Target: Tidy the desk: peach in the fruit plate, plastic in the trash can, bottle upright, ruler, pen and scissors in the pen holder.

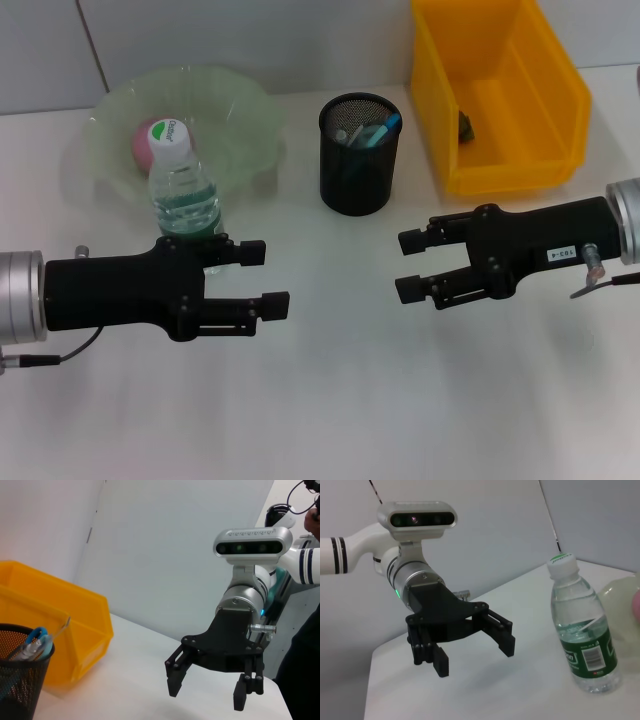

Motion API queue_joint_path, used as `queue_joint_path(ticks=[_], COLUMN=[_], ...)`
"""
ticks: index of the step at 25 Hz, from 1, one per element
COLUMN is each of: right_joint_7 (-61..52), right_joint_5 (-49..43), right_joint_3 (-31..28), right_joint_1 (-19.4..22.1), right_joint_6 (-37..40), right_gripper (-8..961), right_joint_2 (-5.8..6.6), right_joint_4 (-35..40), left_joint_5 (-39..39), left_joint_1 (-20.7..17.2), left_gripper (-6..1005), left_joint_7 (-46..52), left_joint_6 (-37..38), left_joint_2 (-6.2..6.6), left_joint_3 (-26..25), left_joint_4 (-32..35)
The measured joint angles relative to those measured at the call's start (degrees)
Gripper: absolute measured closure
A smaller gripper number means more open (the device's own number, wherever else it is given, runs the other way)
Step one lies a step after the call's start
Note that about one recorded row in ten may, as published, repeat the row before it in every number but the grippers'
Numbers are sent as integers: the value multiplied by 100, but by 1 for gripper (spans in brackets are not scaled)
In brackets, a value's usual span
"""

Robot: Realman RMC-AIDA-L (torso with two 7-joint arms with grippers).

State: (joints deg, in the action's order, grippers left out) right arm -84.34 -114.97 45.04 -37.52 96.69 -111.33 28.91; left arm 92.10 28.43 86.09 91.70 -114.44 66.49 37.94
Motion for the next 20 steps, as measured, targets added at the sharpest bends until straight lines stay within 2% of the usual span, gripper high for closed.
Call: queue_joint_path(ticks=[20], right_joint_7=[-19], right_joint_5=[-9], right_joint_3=[6], right_joint_1=[-18], right_joint_6=[13], right_gripper=[176], right_joint_2=[-39], right_joint_4=[32], left_joint_5=[3], left_joint_1=[6], left_gripper=[175], left_joint_7=[-61], left_joint_6=[44], left_joint_2=[-29], left_joint_3=[9], left_joint_4=[-24])
